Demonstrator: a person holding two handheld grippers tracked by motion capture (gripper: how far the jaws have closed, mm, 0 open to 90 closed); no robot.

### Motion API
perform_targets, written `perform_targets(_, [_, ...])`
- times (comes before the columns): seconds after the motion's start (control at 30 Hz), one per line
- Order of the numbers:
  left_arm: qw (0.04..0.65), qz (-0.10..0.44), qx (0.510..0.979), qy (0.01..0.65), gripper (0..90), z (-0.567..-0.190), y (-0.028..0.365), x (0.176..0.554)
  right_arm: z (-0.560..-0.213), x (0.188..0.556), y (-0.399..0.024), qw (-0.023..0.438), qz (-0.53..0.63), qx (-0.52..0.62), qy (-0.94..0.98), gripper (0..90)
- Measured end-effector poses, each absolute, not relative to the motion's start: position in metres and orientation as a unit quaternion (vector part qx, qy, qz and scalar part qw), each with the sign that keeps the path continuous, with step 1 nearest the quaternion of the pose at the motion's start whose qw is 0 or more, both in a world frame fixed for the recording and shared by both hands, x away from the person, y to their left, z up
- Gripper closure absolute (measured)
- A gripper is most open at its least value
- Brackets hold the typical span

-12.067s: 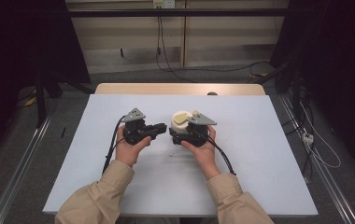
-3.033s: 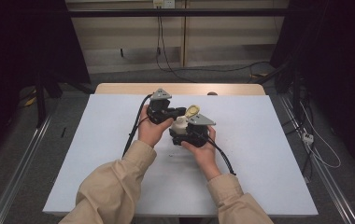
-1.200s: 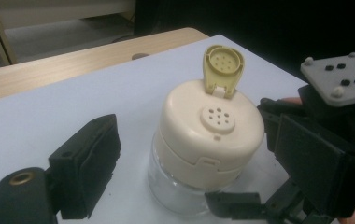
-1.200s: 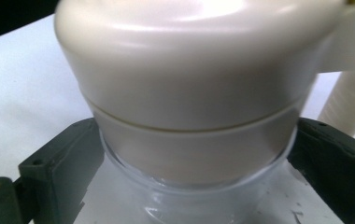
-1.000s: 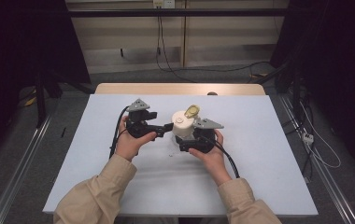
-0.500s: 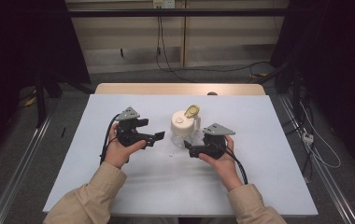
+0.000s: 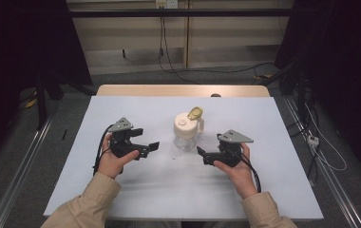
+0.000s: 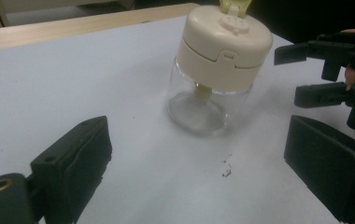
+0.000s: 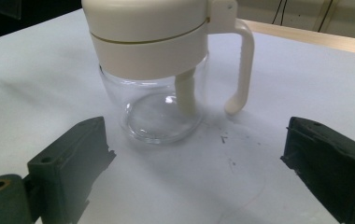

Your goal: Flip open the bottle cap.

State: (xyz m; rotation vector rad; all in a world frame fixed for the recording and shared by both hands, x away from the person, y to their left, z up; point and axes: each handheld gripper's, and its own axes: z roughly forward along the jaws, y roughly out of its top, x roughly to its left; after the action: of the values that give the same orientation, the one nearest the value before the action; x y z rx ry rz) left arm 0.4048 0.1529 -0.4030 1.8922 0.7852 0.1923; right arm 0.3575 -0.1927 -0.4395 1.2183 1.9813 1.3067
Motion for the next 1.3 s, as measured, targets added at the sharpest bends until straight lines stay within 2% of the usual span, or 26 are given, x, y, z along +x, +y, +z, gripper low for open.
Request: perform_targets(1.3, [0.507, 0.086, 0.787, 0.341, 7.5, -0.427, 0.2, 0.38, -0.443, 0.312, -0.256, 0.243, 0.484, 0.455, 0.707, 6.7])
